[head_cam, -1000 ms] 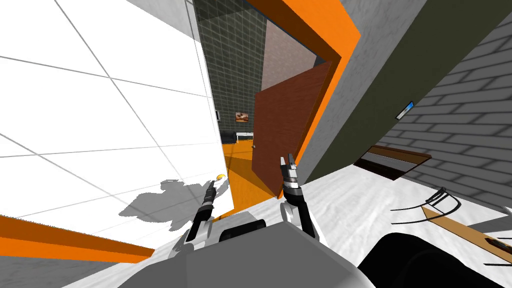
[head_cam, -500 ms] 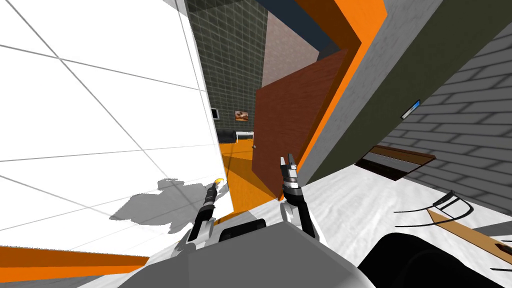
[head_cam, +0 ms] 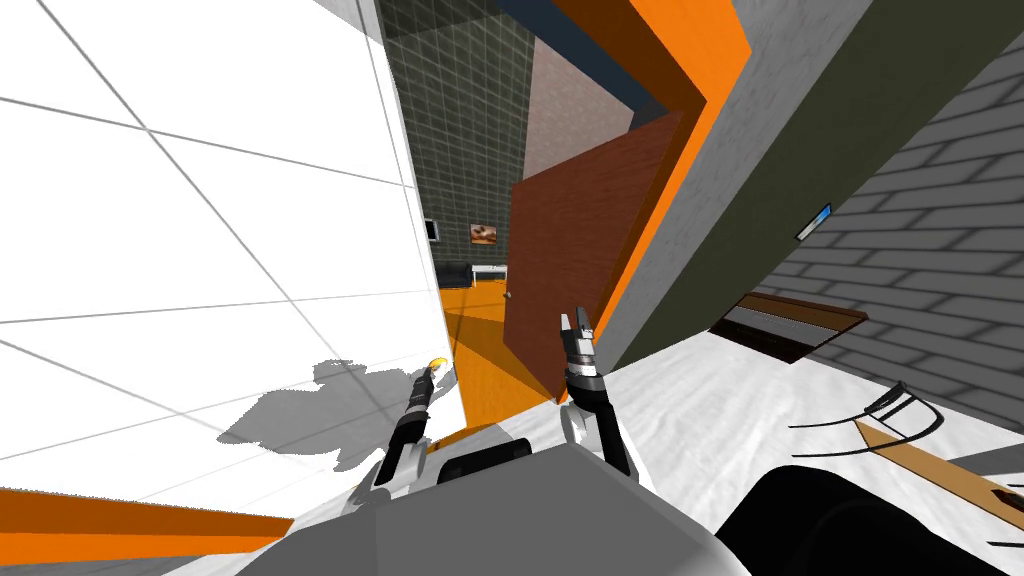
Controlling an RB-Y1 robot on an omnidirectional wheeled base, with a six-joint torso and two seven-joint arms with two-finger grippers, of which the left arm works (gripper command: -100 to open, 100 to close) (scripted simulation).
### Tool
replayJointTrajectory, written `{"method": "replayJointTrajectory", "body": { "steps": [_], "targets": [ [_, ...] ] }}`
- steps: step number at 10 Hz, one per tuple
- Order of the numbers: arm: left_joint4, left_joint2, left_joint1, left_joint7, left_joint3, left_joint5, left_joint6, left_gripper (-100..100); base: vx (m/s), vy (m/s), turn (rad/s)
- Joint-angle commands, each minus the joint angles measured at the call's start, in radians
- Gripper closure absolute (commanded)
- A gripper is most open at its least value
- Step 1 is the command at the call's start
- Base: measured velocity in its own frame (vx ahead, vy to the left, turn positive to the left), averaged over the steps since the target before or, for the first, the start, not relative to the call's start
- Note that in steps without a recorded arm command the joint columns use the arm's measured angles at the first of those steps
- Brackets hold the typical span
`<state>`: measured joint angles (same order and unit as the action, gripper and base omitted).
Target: Push the door open
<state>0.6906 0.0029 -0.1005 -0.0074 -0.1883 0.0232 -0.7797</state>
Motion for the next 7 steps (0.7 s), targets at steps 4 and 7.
{"method": "replayJointTrajectory", "body": {
  "steps": [4, 7],
  "targets": [
    [0.010, 0.020, -0.003, -0.017, -0.028, -0.014, -0.001, 100, 0.183, -0.016, 0.044],
    [0.013, 0.032, -0.006, -0.033, -0.054, -0.027, -0.002, 100, 0.153, -0.017, 0.058]
  ]
}}
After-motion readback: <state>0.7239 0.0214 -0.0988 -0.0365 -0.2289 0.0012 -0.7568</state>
